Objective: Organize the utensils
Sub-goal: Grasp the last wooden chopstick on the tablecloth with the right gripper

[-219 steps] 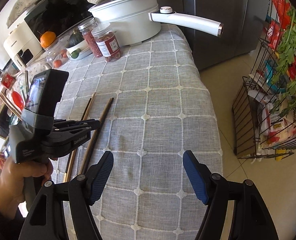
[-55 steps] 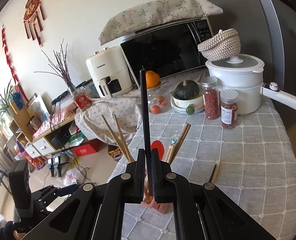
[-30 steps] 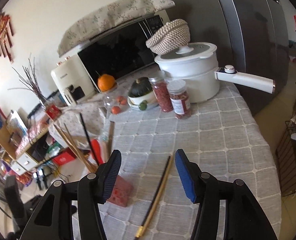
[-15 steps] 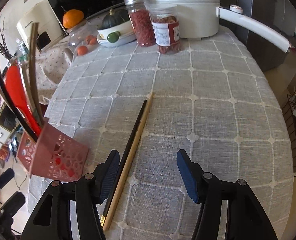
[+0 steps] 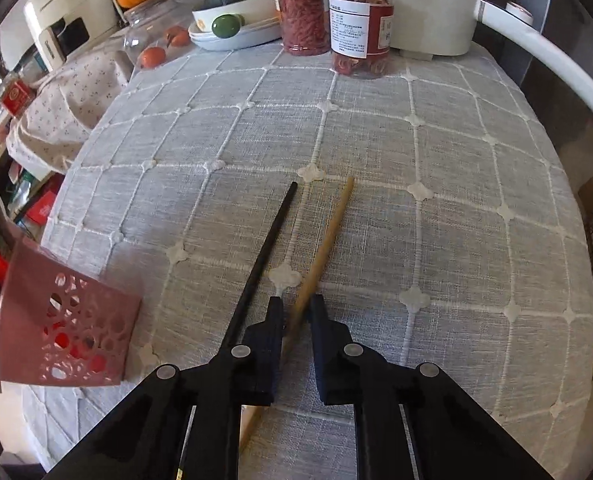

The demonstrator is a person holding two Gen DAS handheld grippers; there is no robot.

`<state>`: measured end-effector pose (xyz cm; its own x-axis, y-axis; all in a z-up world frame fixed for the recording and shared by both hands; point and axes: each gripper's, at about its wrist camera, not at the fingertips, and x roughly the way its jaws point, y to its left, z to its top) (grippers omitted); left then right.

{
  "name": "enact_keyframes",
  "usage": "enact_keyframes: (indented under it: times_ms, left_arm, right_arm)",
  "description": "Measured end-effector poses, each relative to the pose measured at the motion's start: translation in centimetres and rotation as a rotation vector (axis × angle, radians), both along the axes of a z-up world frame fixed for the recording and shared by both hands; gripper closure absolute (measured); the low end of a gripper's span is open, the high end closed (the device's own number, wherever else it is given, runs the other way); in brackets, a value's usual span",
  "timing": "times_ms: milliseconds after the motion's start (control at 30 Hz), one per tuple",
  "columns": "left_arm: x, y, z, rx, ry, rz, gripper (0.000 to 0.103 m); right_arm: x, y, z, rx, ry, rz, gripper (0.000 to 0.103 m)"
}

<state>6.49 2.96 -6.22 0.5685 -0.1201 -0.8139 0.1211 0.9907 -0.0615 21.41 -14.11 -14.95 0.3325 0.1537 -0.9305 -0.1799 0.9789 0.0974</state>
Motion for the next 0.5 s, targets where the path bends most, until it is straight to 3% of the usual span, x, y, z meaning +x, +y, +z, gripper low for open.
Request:
enact_keyframes:
  times_ms: [100, 333, 500]
  left_arm:
    - [-0.5, -0.9, 0.3, 0.006, -0.010, -0.039, 0.019]
    - [-1.6, -4.4, 0.4, 0.056, -0.015, -0.164, 0.023]
    - [-1.6, -7.9, 0.0, 0.051, 0.007, -0.222, 0.028]
  right_arm:
    - [0.1, -3.0, 0.4, 0.059, 0.052, -0.077, 0.096]
    - [-2.2, -9.1, 4.0, 0.106, 0.008, -0.166, 0.096]
    - [-4.6, -12.2, 5.8, 0.135, -0.002, -0.195, 0.096]
